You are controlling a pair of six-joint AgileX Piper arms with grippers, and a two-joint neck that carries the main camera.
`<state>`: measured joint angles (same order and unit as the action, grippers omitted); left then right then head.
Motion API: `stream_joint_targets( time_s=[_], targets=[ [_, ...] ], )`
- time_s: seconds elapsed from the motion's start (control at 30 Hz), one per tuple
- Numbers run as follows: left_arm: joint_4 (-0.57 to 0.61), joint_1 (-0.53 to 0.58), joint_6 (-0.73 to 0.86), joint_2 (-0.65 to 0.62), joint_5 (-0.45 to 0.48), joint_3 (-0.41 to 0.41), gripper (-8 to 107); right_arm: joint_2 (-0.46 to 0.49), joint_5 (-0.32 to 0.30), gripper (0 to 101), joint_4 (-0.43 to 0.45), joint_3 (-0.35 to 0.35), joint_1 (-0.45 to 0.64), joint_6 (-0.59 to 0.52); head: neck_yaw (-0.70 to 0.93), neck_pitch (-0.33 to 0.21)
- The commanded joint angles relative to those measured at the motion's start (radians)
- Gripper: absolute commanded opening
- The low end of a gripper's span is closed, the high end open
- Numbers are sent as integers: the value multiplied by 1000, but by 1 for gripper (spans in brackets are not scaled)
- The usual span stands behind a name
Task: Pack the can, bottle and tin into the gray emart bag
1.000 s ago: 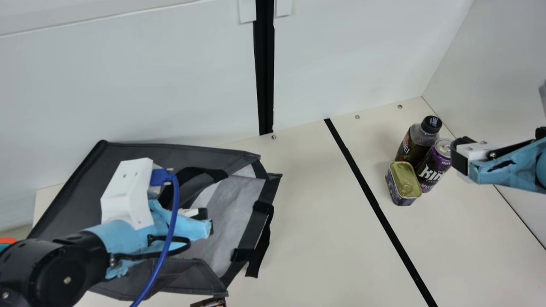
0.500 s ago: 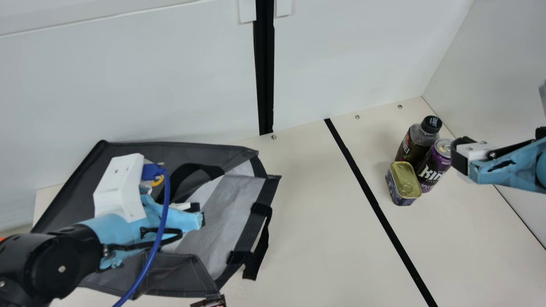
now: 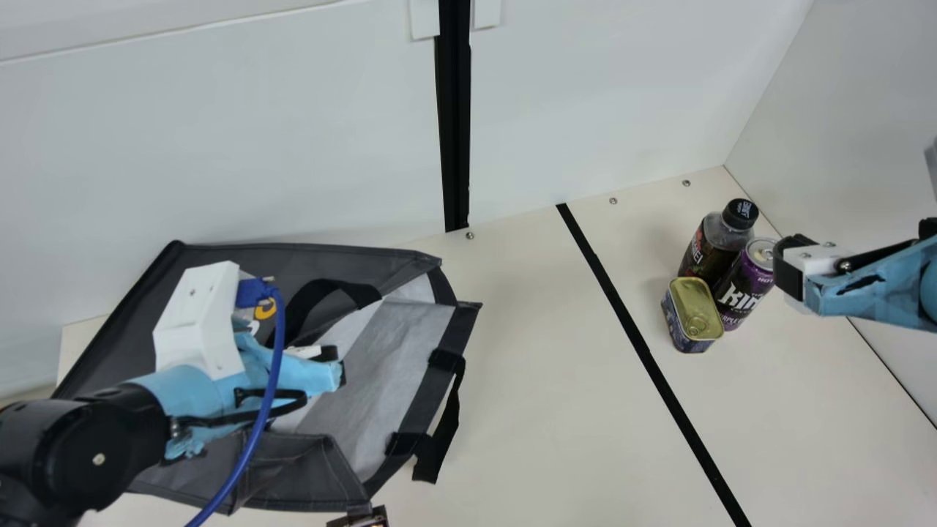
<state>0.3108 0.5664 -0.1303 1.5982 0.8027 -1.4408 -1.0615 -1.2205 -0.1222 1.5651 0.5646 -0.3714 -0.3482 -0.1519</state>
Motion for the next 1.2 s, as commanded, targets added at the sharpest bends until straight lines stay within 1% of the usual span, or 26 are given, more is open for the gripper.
stream_joint_targets(
  time_s=[0.0, 1.17],
  targets=[
    [0, 0, 0, 0, 0, 0, 10, 0, 0, 91, 0, 0, 0, 0, -1, -23],
    [0, 0, 0, 0, 0, 0, 10, 0, 0, 91, 0, 0, 0, 0, -1, -23]
  ],
)
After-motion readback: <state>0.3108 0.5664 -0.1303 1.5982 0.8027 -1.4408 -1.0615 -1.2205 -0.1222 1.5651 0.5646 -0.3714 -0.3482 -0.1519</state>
